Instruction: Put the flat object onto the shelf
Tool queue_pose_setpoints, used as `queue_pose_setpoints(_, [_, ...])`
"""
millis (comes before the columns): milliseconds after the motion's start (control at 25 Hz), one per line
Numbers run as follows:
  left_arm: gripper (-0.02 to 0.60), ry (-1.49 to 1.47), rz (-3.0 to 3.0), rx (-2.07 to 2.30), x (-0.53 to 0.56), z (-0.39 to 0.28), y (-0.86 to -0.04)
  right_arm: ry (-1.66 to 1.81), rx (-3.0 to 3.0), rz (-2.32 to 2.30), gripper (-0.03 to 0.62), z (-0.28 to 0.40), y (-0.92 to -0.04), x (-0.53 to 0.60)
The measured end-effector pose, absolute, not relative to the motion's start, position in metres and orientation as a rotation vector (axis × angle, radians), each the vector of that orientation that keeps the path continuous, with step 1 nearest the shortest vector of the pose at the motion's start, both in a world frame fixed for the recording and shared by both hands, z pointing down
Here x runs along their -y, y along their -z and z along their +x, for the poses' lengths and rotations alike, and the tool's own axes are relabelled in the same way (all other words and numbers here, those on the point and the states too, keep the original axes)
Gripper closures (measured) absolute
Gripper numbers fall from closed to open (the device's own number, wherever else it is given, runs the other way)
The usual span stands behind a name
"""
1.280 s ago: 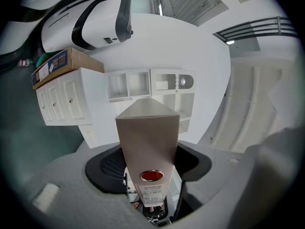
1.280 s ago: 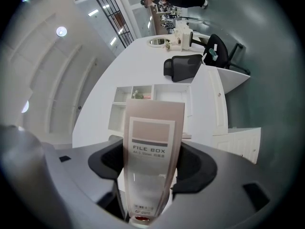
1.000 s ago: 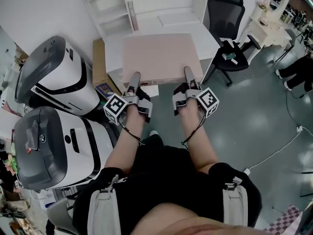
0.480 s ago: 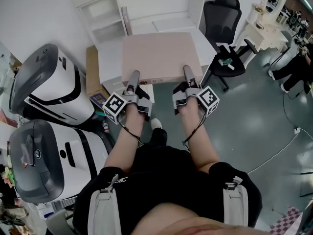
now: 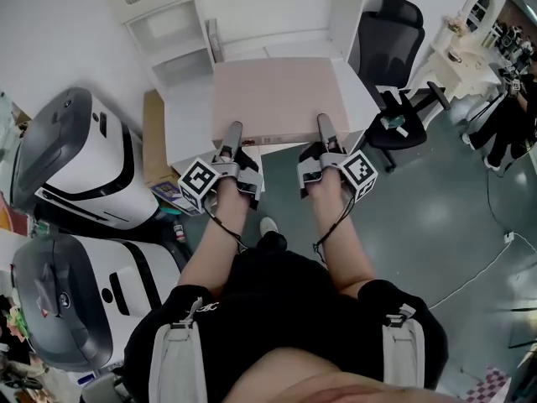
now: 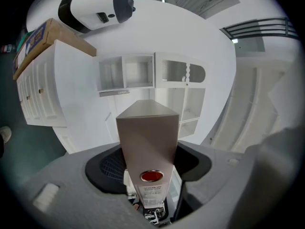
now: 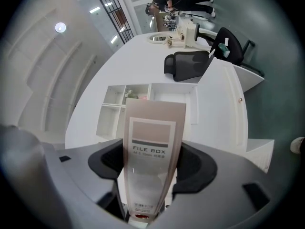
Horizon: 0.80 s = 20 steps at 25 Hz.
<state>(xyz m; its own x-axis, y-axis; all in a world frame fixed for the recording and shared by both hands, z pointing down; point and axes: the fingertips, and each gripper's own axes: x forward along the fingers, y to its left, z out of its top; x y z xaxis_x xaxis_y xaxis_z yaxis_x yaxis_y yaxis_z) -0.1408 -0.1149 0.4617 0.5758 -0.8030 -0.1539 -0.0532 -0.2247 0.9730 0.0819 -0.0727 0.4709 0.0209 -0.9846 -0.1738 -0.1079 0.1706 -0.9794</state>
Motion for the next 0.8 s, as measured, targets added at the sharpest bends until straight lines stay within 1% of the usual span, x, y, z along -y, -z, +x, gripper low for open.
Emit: queue_pose_setpoints(800, [0.297,0.83,1.619,0.741,0.338,-0.096,-0.456,1.044,-1.358,-1.2,0.306,0.128,-0.462,0.3])
